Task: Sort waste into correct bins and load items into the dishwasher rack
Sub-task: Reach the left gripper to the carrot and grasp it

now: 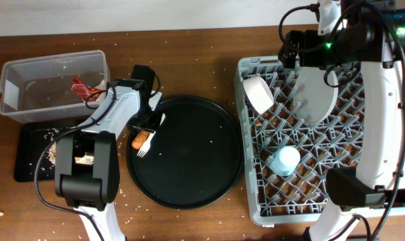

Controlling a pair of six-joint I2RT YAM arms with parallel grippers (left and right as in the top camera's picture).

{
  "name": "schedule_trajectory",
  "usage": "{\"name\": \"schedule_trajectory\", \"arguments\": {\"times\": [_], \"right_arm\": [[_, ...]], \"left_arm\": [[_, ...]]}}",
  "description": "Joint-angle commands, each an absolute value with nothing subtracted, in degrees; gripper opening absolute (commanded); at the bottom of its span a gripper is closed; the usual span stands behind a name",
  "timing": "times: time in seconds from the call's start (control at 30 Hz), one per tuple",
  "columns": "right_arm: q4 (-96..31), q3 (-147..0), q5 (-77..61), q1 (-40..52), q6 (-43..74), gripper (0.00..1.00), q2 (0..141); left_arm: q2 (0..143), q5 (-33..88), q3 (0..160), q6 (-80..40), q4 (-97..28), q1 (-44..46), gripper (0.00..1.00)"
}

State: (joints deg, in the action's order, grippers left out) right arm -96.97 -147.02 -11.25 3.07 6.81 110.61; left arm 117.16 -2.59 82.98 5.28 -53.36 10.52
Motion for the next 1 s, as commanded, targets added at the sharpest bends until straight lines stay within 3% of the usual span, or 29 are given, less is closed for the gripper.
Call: {"name": "schedule_trajectory", "arguments": {"times": [0.0, 0.07, 0.17, 0.3, 0.33, 0.4, 0.47, 0.67, 0.77, 0.97], "right_arm": [[-97.32, -147.17, -10.28, 3.03, 6.20, 0.99, 110.74], [-97.32, -147.17, -10.28, 3.03, 6.20, 0.99, 110.74], [-97.32, -147.17, -10.28, 3.03, 6.20, 0.99, 110.74], [-97.32, -147.17, -10.28, 3.03, 6.20, 0.99, 110.74], [-97.32, -147.17, -10.28, 3.03, 6.20, 0.99, 110.74], [-97.32, -147.17, -10.28, 3.03, 6.17, 0.99, 110.74], [-97.32, -147.17, -10.26, 3.03, 6.17, 0.99, 110.74], [-97.32, -147.17, -10.26, 3.03, 6.20, 0.99, 110.74], [-97.32, -147.17, -10.26, 3.03, 6.20, 0.99, 110.74], [-97.32, -147.17, -10.02, 3.03, 6.17, 0.99, 110.74]], "left_arm": [[116.40, -2.37, 80.36, 5.15, -52.95, 10.33, 0.28], [116.40, -2.39, 79.09, 5.15, -51.79, 10.33, 0.29], [116.40, -2.39, 78.56, 5.15, -50.96, 10.33, 0.48], [116.44, -2.37, 78.56, 5.13, -50.96, 10.33, 0.49], [116.46, -2.37, 78.56, 5.13, -50.96, 10.33, 0.47], [116.44, -2.37, 78.56, 5.13, -50.98, 10.33, 0.30], [116.44, -2.39, 78.56, 5.15, -50.98, 10.33, 0.23], [116.42, -2.39, 81.73, 5.15, -53.28, 10.33, 0.18], [116.42, -2.42, 91.44, 5.15, -62.26, 10.33, 0.13], [116.36, -7.27, 108.55, 5.15, -78.08, 10.20, 0.13]]}}
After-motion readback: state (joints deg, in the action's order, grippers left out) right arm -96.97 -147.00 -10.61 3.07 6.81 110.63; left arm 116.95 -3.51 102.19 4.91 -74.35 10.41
